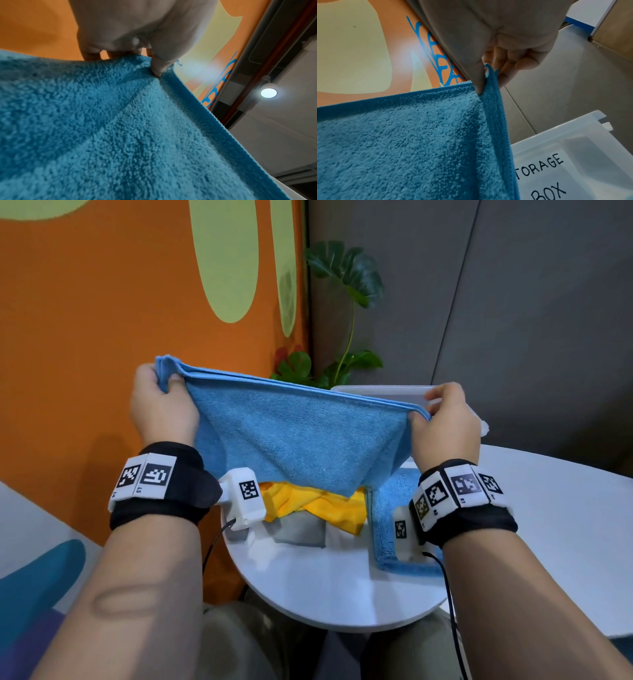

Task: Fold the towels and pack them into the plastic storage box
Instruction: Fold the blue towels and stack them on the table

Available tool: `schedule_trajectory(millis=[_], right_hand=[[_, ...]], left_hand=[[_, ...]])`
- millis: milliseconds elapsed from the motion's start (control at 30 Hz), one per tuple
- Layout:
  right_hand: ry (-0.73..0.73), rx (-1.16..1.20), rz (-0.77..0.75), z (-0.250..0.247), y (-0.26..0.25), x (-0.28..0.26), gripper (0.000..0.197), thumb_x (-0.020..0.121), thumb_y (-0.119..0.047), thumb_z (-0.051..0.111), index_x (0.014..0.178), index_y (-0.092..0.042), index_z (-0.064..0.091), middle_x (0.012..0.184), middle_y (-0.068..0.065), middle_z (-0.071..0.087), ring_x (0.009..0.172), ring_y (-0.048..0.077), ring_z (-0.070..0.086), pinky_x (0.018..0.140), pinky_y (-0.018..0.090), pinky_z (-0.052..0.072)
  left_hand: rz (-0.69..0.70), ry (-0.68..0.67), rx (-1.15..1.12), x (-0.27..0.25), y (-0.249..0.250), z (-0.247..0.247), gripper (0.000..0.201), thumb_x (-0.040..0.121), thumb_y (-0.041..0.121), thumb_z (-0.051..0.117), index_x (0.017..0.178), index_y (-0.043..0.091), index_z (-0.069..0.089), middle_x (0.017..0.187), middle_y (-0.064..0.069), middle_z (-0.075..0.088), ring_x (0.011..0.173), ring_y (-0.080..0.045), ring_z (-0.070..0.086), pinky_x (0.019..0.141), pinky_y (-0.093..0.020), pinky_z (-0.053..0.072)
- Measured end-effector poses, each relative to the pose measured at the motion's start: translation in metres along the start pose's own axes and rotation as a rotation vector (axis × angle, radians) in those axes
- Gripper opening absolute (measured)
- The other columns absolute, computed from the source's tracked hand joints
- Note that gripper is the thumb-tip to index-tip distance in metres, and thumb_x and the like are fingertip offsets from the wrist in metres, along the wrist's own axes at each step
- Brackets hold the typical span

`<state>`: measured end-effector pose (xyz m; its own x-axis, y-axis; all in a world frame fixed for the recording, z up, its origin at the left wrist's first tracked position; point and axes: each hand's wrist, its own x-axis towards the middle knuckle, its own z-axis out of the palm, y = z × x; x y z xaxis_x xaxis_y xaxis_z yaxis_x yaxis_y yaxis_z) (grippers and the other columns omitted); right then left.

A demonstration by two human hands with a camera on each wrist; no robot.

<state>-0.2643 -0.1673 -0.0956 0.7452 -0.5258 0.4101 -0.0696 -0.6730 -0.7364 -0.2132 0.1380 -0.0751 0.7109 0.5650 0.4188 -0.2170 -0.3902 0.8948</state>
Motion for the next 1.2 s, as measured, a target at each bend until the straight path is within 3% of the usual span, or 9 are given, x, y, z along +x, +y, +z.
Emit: schedule_trajectory(millis=[167,267,367,633,733,867,1033,1133,1200], right_hand=[[0.046,0.009,-0.029,-0.005,0.001,0.003,0.019,0.095,-0.024,0.051,0.105,-0.015,0.064,0.106,0.004,0.062,0.084,0.011,0.044,0.073,0.019,0.030],[0.073,0.071,-0.003,-0.004,0.002,0.002,0.017,0.097,-0.021,0.048,0.107,-0.013,0.058,0.100,0.001,0.060,0.078,0.009,0.044,0.064,0.011,0.026],[0.100,0.200,0.056,-0.002,0.002,0.001,0.016,0.098,-0.022,0.045,0.109,-0.012,0.050,0.091,-0.004,0.054,0.068,0.005,0.044,0.062,0.014,0.025],[0.190,0.291,0.031,0.001,0.007,0.007,0.019,0.098,-0.026,0.044,0.110,-0.012,0.048,0.099,0.000,0.053,0.083,0.014,0.047,0.066,0.017,0.029],[0.165,0.227,0.060,0.001,0.016,0.009,0.018,0.098,-0.028,0.044,0.109,-0.015,0.049,0.104,0.003,0.057,0.085,0.014,0.048,0.072,0.023,0.031],[0.114,0.152,0.123,0.001,0.027,0.011,0.020,0.098,-0.028,0.043,0.110,-0.014,0.050,0.108,0.007,0.060,0.084,0.018,0.046,0.072,0.026,0.032],[0.053,0.105,0.204,0.000,0.033,0.011,0.024,0.098,-0.025,0.043,0.115,-0.009,0.050,0.111,0.012,0.060,0.099,0.028,0.054,0.073,0.027,0.032],[0.023,0.115,0.220,-0.002,0.029,0.010,0.022,0.097,-0.022,0.043,0.112,-0.008,0.051,0.102,0.006,0.057,0.095,0.026,0.052,0.073,0.026,0.031],[-0.032,0.142,0.230,-0.001,0.023,0.008,0.018,0.096,-0.022,0.044,0.108,-0.011,0.052,0.095,0.001,0.054,0.088,0.022,0.048,0.073,0.025,0.031]], left_hand=[[-0.039,0.003,0.001,-0.001,-0.007,0.002,0.024,0.096,0.023,0.043,0.074,0.033,0.041,0.076,0.014,0.046,0.083,-0.018,0.049,0.078,-0.034,0.042],[-0.064,-0.001,-0.001,-0.001,-0.009,0.003,0.023,0.095,0.024,0.043,0.075,0.033,0.041,0.078,0.014,0.047,0.085,-0.020,0.050,0.083,-0.038,0.045],[-0.078,0.001,-0.016,-0.002,-0.010,0.004,0.023,0.096,0.023,0.042,0.075,0.032,0.039,0.078,0.014,0.046,0.085,-0.019,0.049,0.078,-0.034,0.041],[-0.100,-0.033,0.032,-0.004,-0.020,0.008,0.021,0.093,0.021,0.042,0.074,0.028,0.040,0.074,0.010,0.045,0.080,-0.019,0.047,0.076,-0.035,0.041],[-0.069,-0.077,0.152,-0.006,-0.024,0.009,0.009,0.095,0.021,0.043,0.088,0.021,0.049,0.088,-0.002,0.053,0.085,-0.025,0.049,0.080,-0.037,0.041],[-0.080,-0.148,0.241,-0.008,-0.032,0.016,0.024,0.095,0.022,0.045,0.109,0.006,0.056,0.109,-0.017,0.061,0.099,-0.034,0.056,0.085,-0.040,0.043],[-0.186,-0.262,0.252,-0.016,-0.032,0.026,0.018,0.090,0.018,0.044,0.101,0.011,0.056,0.095,-0.008,0.056,0.084,-0.028,0.052,0.073,-0.035,0.040],[-0.211,-0.314,0.250,-0.023,-0.027,0.033,0.016,0.086,0.015,0.044,0.093,0.012,0.057,0.086,-0.004,0.055,0.078,-0.025,0.049,0.065,-0.032,0.037],[-0.205,-0.365,0.261,-0.032,-0.018,0.041,0.012,0.088,0.016,0.045,0.088,0.016,0.056,0.080,-0.001,0.053,0.078,-0.024,0.047,0.066,-0.031,0.035]])
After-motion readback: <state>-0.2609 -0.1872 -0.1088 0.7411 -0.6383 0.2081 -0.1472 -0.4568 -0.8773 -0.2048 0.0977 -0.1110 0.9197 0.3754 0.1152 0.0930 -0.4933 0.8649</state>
